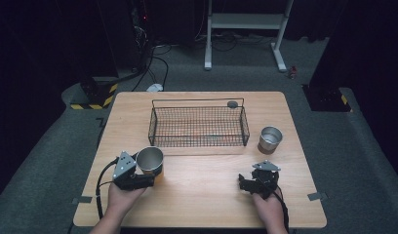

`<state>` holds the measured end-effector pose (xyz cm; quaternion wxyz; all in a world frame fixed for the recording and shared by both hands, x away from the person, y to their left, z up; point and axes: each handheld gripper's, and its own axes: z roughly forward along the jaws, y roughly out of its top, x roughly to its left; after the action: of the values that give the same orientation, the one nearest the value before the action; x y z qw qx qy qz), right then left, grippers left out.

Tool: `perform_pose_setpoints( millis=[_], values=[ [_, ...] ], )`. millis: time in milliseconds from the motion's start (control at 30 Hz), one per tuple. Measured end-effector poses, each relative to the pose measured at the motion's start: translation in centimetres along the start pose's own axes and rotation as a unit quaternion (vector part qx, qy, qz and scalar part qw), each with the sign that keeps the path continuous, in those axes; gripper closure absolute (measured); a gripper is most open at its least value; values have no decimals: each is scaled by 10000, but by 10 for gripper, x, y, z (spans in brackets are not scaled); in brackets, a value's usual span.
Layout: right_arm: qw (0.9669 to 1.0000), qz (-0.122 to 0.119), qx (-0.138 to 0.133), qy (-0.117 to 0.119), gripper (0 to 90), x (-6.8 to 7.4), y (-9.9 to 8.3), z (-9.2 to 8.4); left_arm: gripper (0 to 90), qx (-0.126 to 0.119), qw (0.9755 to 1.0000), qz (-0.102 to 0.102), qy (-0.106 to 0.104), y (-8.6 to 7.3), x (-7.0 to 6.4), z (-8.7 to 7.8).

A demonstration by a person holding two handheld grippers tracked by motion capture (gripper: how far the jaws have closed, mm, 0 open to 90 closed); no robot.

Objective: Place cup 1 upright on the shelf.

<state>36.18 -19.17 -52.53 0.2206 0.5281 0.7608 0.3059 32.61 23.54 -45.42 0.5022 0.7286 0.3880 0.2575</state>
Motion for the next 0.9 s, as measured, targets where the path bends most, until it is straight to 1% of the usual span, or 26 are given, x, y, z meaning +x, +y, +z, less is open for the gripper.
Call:
perform_pose_setpoints(
  millis=[33, 133, 167, 267, 367, 400, 600, 633, 733, 833, 900],
  values=[
    [10000, -2, -1, 1, 88, 0, 0, 0, 133, 8, 10000, -17, -21, 4, 0, 3],
    [10000, -2, -1, 1, 88, 0, 0, 0, 133, 1, 10000, -62, -63, 7, 1, 6],
    [10000, 0, -6, -4, 88, 0, 0, 0, 133, -5, 9999, -129, -92, 10, 2, 9],
    [10000, 1, 0, 1, 88, 0, 0, 0, 133, -28, 9998, -157, -111, 13, 4, 12],
    [10000, -2, -1, 1, 88, 0, 0, 0, 133, -67, 9996, -255, -119, 18, 6, 16],
    [10000, -3, 0, 1, 88, 0, 0, 0, 133, -61, 9997, -228, -104, 19, 7, 17],
    [10000, -1, 0, 1, 88, 0, 0, 0, 133, -75, 9997, -242, -74, 24, 10, 21],
    [10000, -2, 0, 1, 88, 0, 0, 0, 133, -110, 9996, -250, -50, 26, 11, 22],
    [10000, -1, -7, -3, 88, 0, 0, 0, 133, -80, 9996, -252, -27, 29, 12, 24],
    [10000, -2, 1, 1, 88, 0, 0, 0, 133, -48, 9998, -205, -13, 34, 13, 28],
    [10000, 1, 1, 1, 88, 0, 0, 0, 133, -69, 9998, -188, -6, 35, 13, 29]
  ],
)
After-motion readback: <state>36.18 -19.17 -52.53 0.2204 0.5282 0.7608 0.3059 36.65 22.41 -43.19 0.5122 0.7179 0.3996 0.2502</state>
